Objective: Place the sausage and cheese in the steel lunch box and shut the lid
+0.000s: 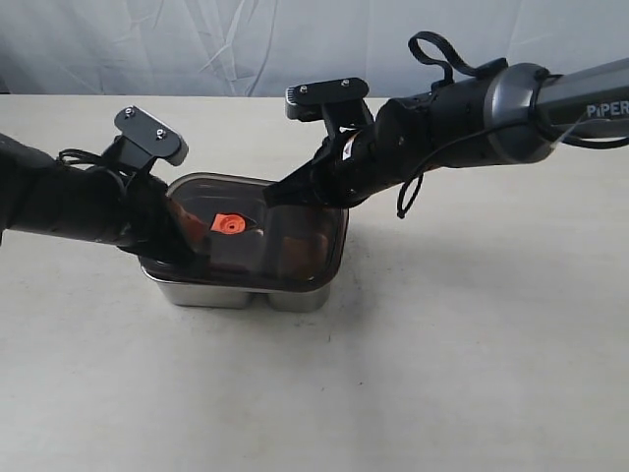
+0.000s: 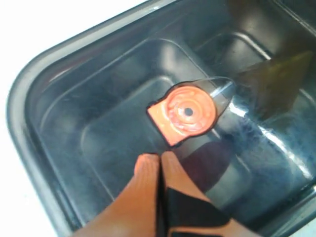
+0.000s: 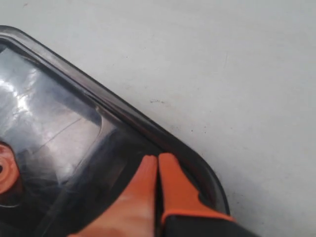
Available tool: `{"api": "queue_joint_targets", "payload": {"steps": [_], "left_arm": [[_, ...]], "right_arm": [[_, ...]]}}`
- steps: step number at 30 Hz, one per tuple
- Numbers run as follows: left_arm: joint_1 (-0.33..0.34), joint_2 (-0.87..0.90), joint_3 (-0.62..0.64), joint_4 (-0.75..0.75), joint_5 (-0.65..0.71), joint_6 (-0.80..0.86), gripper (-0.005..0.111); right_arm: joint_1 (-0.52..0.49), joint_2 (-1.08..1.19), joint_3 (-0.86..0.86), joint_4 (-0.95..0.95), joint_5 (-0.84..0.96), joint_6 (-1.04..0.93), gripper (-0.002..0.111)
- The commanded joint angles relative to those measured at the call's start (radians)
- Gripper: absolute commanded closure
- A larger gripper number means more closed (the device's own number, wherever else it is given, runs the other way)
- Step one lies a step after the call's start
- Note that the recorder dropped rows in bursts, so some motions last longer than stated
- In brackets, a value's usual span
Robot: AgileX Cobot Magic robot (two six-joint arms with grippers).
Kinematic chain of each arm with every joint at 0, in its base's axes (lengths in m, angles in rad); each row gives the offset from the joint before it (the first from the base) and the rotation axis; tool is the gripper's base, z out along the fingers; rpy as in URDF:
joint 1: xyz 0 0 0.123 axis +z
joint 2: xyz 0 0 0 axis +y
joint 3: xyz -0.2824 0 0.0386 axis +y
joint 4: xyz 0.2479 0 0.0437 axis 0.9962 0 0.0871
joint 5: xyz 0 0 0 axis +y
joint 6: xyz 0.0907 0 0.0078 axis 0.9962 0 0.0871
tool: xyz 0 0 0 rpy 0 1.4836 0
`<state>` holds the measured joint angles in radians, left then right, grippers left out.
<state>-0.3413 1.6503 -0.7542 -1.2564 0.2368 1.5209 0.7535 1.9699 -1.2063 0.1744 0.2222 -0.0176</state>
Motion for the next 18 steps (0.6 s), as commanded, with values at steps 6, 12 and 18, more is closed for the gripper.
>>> {"api": "queue_joint_targets", "payload": {"steps": [6,12,18], "left_arm": [[0.024,-0.016,0.018,0.022,-0.088,0.004,0.107],[0.024,0.014,0.018,0.022,-0.064,0.004,0.107],[0.024,0.019,0.018,0.024,-0.064,0.004,0.107]], "right_arm": [[0.004,0.03,0.014,-0.002,0.089,-0.013,0.109],[0.004,0.008,0.014,-0.002,0.08,-0.013,0.109],[0.004,-0.014,0.007,-0.009,0.061,-0.016,0.109]]}}
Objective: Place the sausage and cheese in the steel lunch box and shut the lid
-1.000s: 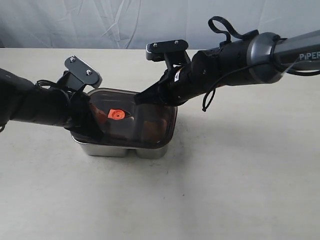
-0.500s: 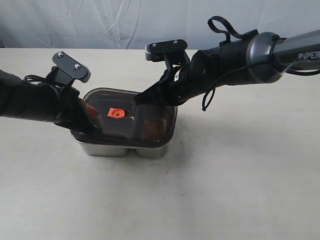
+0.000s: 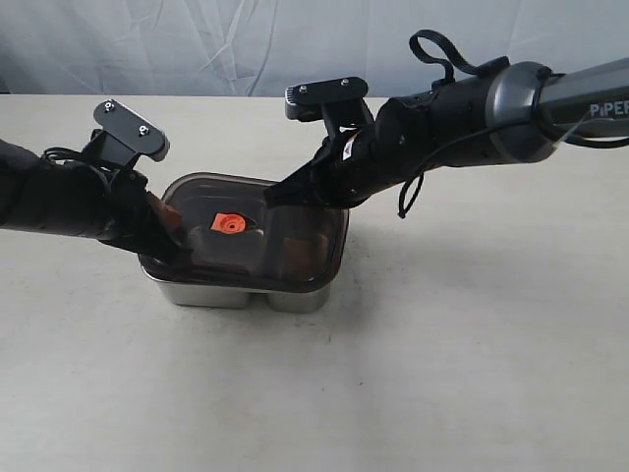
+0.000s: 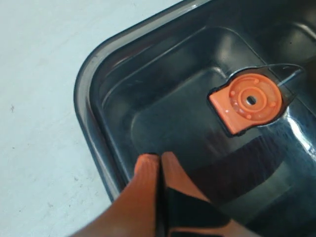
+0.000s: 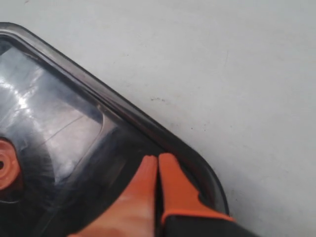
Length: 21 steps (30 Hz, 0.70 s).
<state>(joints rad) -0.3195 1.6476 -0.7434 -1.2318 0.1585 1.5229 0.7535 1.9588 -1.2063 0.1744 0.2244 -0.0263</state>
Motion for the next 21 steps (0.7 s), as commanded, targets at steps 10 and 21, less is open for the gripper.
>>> {"api": "queue_joint_targets", "payload": {"steps": [10,21], "left_arm": [[0.002,0.04,0.007,0.0,0.034,-0.005,0.107],[0.002,-0.016,-0.033,-0.007,0.047,0.0,0.107]], "right_arm": [[0.004,0.003,0.005,-0.01,0.078,-0.013,0.109],[0.004,-0.071,0.005,-0.045,0.049,-0.026,0.109]]}}
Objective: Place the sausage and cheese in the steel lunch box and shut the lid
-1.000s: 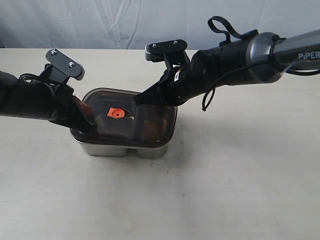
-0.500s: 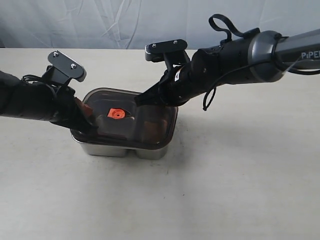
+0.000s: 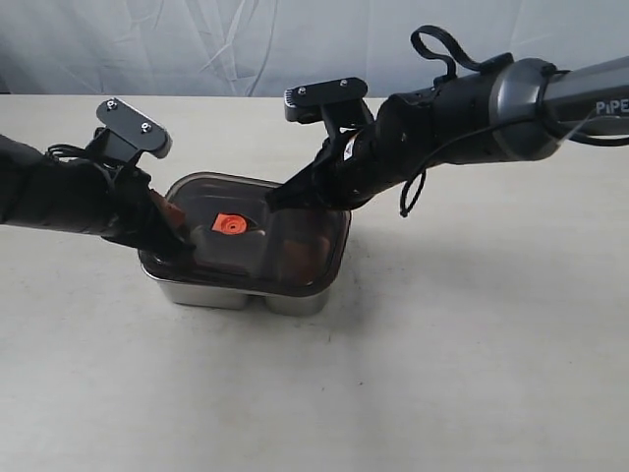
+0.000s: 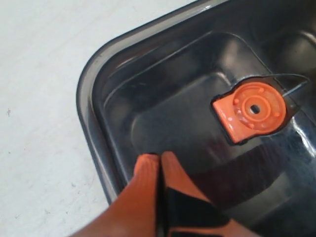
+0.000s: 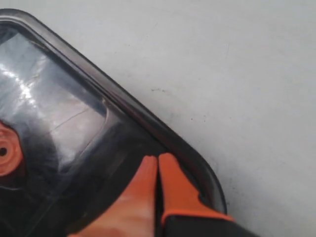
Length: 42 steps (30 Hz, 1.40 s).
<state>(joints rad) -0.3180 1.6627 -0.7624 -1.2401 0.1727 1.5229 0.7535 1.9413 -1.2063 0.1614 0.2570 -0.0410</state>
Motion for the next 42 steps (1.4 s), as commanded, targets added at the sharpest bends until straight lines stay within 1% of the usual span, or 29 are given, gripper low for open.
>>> {"api": "queue_joint_targets", "payload": {"steps": [1,5,9,12,14,18,23,32,42], "left_arm": [[0.001,-0.059,-0.028,0.001,0.033,0.002,0.107],[0.001,-0.065,-0.051,-0.003,0.011,0.004,0.107],[0.001,-0.026,-0.09,-0.008,0.013,0.004,0.107],[0.001,0.02,-0.104,-0.015,0.017,0.004,0.107],[0.001,0.029,-0.104,-0.023,0.017,0.004,0.107],[0.001,0.026,-0.104,-0.023,0.034,0.006,0.107],[0.001,0.013,-0.106,-0.023,0.032,0.006,0.107],[0.001,0.006,-0.108,-0.023,0.036,0.006,0.107],[0.001,0.006,-0.108,-0.023,0.036,0.006,0.107]], "right_arm": [[0.004,-0.093,0.005,-0.042,0.016,-0.011,0.109],[0.004,-0.156,0.005,-0.047,0.088,-0.011,0.109],[0.004,-0.151,0.01,-0.028,0.162,-0.011,0.109],[0.004,-0.151,0.02,-0.032,0.15,-0.012,0.109],[0.002,-0.151,0.02,-0.057,0.111,-0.012,0.109],[-0.051,-0.139,0.02,-0.093,0.031,-0.008,0.109],[-0.126,-0.079,0.02,-0.087,0.024,-0.008,0.109],[-0.126,0.02,-0.044,-0.082,0.031,-0.008,0.109],[-0.124,0.064,-0.099,-0.077,0.109,-0.008,0.109]]}}
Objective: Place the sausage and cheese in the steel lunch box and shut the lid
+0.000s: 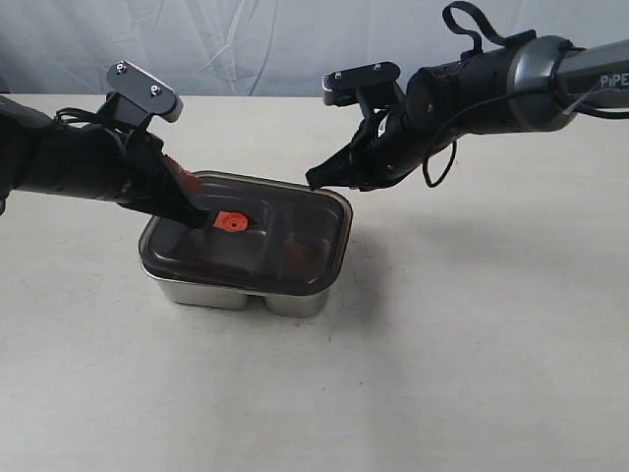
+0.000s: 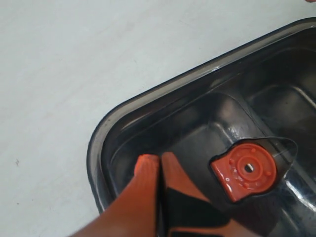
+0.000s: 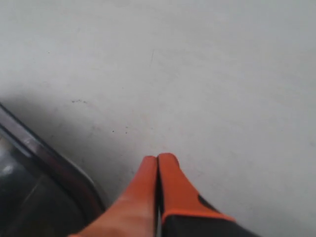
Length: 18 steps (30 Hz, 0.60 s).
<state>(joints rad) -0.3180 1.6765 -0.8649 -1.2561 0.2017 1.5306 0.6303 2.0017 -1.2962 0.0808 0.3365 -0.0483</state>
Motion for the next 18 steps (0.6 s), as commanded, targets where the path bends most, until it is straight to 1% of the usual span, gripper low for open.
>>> {"api": "queue_joint_targets", "payload": {"steps": [1,7,18], "left_arm": [[0.001,-0.008,-0.005,-0.007,0.007,-0.001,0.107],[0.001,-0.008,-0.006,-0.007,0.004,-0.001,0.107],[0.001,-0.008,-0.006,-0.007,0.003,-0.001,0.107]], "right_arm": [[-0.001,0.004,-0.009,0.006,0.031,-0.001,0.109],[-0.001,0.004,-0.009,0.065,0.037,-0.012,0.109],[0.035,0.004,-0.017,0.077,0.037,-0.037,0.109]]}}
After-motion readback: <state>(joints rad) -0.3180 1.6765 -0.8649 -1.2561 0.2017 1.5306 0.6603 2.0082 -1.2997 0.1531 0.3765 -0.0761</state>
